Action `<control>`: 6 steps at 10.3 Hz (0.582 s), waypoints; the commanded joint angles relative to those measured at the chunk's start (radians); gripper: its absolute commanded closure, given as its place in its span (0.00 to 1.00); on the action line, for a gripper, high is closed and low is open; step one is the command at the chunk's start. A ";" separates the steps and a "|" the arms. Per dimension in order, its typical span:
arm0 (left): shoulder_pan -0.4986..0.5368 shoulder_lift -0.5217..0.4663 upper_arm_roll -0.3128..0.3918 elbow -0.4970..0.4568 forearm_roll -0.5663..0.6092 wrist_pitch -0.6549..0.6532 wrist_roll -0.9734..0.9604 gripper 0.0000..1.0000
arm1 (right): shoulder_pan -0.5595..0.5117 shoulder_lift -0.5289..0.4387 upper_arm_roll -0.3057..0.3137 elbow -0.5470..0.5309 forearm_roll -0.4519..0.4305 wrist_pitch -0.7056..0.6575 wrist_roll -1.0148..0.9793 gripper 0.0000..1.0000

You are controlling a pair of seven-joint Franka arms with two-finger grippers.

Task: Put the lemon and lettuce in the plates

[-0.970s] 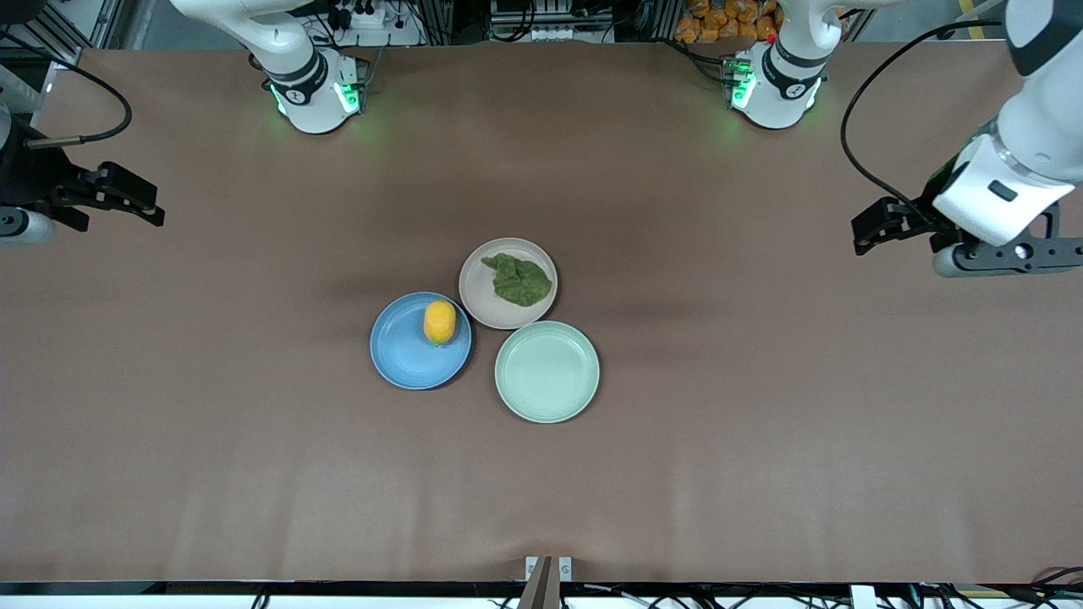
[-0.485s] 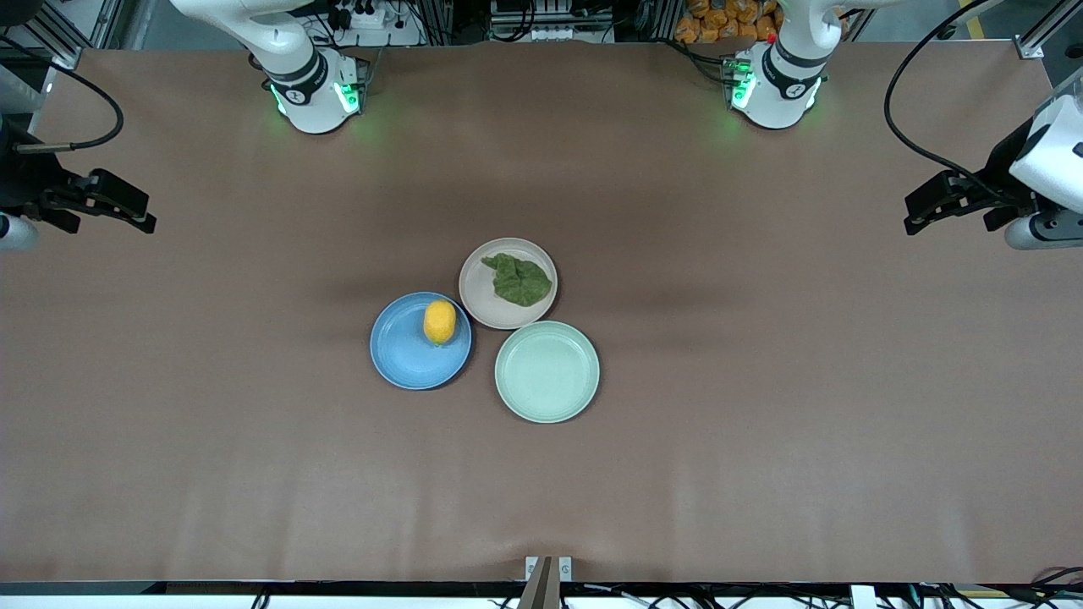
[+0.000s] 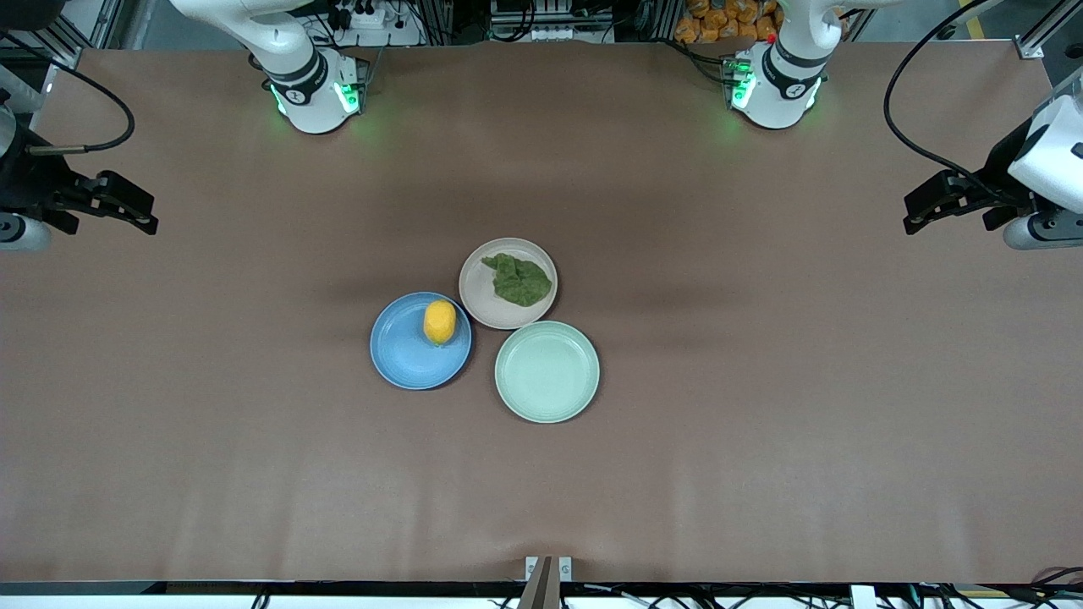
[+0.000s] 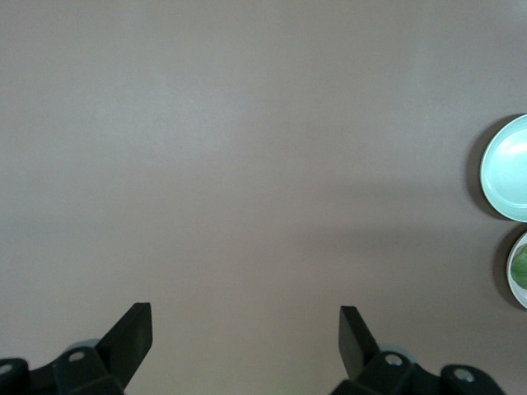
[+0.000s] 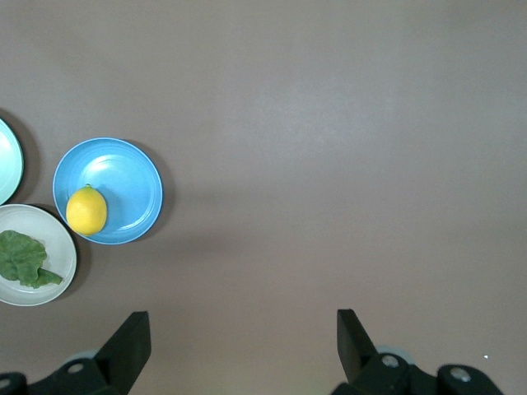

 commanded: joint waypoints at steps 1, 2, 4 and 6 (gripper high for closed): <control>-0.007 -0.003 0.006 0.003 -0.007 -0.014 0.019 0.00 | -0.001 -0.002 0.004 0.001 -0.019 0.002 0.010 0.00; -0.007 -0.003 0.006 0.001 -0.005 -0.016 0.019 0.00 | 0.001 -0.002 0.004 0.001 -0.019 0.002 0.010 0.00; -0.006 -0.002 0.003 0.003 -0.005 -0.023 0.019 0.00 | -0.004 0.000 0.004 0.001 -0.019 -0.001 0.010 0.00; -0.004 -0.002 0.001 0.003 -0.004 -0.023 0.019 0.00 | -0.005 0.001 0.004 0.001 -0.019 -0.001 0.010 0.00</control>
